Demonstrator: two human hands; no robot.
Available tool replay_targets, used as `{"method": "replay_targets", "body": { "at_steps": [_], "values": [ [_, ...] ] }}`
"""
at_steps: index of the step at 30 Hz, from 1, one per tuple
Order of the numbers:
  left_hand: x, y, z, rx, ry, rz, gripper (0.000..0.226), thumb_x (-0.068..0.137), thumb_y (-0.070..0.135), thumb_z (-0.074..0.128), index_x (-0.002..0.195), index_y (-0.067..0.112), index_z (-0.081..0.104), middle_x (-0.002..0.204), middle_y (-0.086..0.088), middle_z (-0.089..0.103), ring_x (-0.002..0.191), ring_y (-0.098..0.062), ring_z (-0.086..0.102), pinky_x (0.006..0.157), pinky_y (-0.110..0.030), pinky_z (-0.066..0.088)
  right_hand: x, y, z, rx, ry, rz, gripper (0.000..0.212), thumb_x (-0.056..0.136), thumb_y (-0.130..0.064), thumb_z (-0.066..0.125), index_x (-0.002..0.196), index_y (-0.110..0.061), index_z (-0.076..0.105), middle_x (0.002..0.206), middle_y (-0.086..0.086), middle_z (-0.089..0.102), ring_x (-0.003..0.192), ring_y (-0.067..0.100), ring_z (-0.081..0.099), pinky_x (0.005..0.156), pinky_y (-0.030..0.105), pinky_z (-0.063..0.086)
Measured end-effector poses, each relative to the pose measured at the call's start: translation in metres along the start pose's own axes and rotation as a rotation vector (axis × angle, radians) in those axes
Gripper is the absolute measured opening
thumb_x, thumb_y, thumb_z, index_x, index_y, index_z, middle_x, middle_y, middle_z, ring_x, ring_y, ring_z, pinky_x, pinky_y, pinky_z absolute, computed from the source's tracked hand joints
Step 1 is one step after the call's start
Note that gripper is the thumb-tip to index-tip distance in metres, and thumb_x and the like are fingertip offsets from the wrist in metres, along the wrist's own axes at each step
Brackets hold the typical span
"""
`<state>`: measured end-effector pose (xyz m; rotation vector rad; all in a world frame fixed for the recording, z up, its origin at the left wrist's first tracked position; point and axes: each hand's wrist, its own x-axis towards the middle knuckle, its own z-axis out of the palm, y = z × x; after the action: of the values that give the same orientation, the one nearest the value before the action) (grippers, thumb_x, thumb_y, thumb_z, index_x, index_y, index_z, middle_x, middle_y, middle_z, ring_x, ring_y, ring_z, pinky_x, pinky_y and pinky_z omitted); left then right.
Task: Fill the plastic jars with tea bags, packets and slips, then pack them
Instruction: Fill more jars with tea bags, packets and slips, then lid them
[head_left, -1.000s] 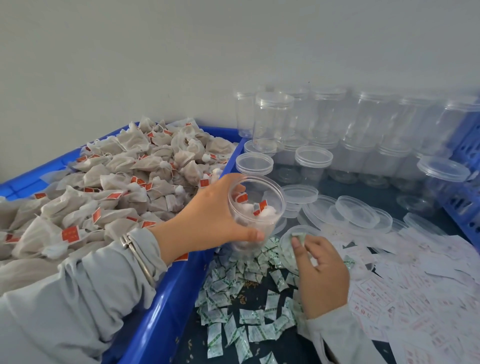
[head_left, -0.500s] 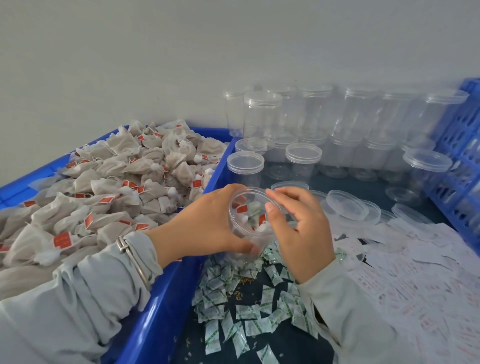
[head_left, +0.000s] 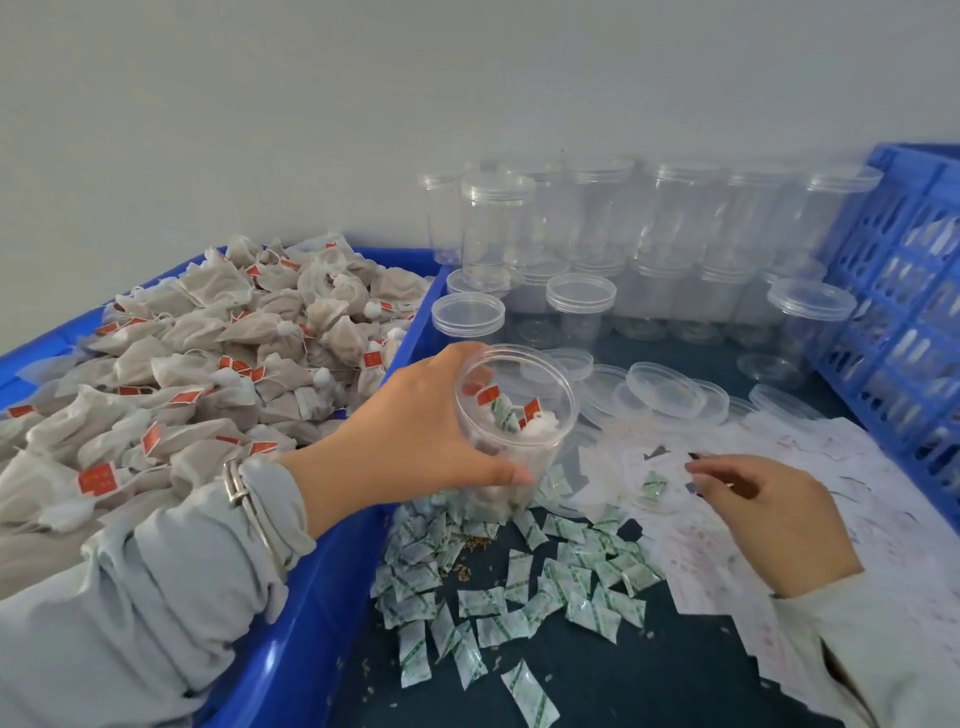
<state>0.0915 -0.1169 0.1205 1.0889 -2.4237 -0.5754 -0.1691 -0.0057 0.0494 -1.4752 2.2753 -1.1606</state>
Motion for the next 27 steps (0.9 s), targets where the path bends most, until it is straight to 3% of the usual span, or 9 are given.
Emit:
{"method": "replay_targets", "body": {
  "at_steps": [2,4,6,8,13,16,18,23,27],
  "values": [
    [0.0,0.006,0.0,-0.067,0.03,-0.009,0.109,0.036,0.082,0.067,0.131,0.039,0.037,0.112,0.03,0.052,0.105,0.009,0.05,0.079,-0.004,0.031,-0.002,0.009,0.002,-0.102,-0.024,0.025,0.012,0.085,-0.014,0.068,0.09,-0.022,0.075,0.076,-0.019,0.059,0.071,-0.005,0.051,0.06,0.005,0.031],
    [0.001,0.013,0.004,-0.117,0.057,-0.029,0.108,0.033,0.083,0.065,0.129,0.042,0.038,0.108,0.032,0.052,0.101,0.013,0.05,0.075,-0.004,0.032,-0.004,0.015,0.007,-0.212,-0.11,0.034,0.015,0.083,-0.019,0.07,0.097,-0.022,0.074,0.083,-0.016,0.058,0.072,-0.002,0.05,0.064,0.008,0.033],
    [0.003,0.02,0.009,-0.151,0.063,-0.052,0.108,0.031,0.081,0.064,0.129,0.041,0.04,0.105,0.032,0.054,0.095,0.016,0.05,0.069,-0.003,0.034,-0.005,0.02,0.012,-0.302,-0.228,0.062,0.027,0.082,-0.027,0.071,0.109,-0.023,0.07,0.106,-0.006,0.059,0.093,0.008,0.054,0.083,0.019,0.039],
    [0.006,0.028,0.016,-0.179,0.046,-0.076,0.109,0.03,0.079,0.065,0.13,0.04,0.04,0.103,0.031,0.054,0.088,0.017,0.051,0.064,-0.002,0.036,-0.006,0.025,0.015,-0.397,-0.285,0.066,0.042,0.081,-0.036,0.071,0.121,-0.025,0.064,0.125,-0.003,0.052,0.116,0.017,0.045,0.098,0.026,0.034],
    [0.017,0.044,0.034,-0.168,0.005,-0.084,0.102,0.037,0.071,0.073,0.127,0.037,0.041,0.104,0.027,0.053,0.089,0.014,0.048,0.065,-0.007,0.033,-0.007,0.032,0.017,-0.601,-0.337,0.094,0.062,0.083,-0.063,0.054,0.136,-0.03,0.048,0.147,-0.002,0.032,0.133,0.024,0.025,0.107,0.031,0.027],
    [0.025,0.051,0.043,-0.171,-0.008,-0.096,0.1,0.037,0.068,0.074,0.126,0.035,0.043,0.105,0.024,0.054,0.089,0.012,0.048,0.064,-0.008,0.032,-0.008,0.038,0.019,-0.631,-0.407,0.114,0.072,0.086,-0.068,0.043,0.146,-0.031,0.032,0.156,-0.002,0.019,0.141,0.026,0.014,0.113,0.036,0.021],
    [0.03,0.053,0.048,-0.179,-0.013,-0.1,0.1,0.037,0.067,0.075,0.127,0.035,0.043,0.106,0.022,0.056,0.089,0.011,0.048,0.064,-0.007,0.032,-0.009,0.041,0.02,-0.62,-0.408,0.101,0.067,0.088,-0.066,0.042,0.145,-0.031,0.034,0.157,-0.003,0.019,0.143,0.025,0.012,0.114,0.036,0.019],
    [0.038,0.053,0.059,-0.183,-0.016,-0.115,0.098,0.04,0.064,0.078,0.127,0.035,0.043,0.099,0.026,0.053,0.084,0.015,0.047,0.062,-0.005,0.031,-0.011,0.041,0.021,-0.433,-0.262,0.091,0.04,0.089,-0.05,0.057,0.123,-0.029,0.063,0.145,-0.008,0.041,0.135,0.019,0.027,0.109,0.029,0.023],
    [0.036,0.047,0.061,-0.166,-0.033,-0.133,0.092,0.039,0.065,0.077,0.12,0.039,0.042,0.093,0.031,0.05,0.081,0.018,0.045,0.057,-0.003,0.033,-0.013,0.043,0.023,-0.309,-0.185,0.096,0.024,0.09,-0.036,0.062,0.111,-0.028,0.071,0.134,-0.012,0.051,0.129,0.011,0.032,0.104,0.022,0.022]
  ]
}}
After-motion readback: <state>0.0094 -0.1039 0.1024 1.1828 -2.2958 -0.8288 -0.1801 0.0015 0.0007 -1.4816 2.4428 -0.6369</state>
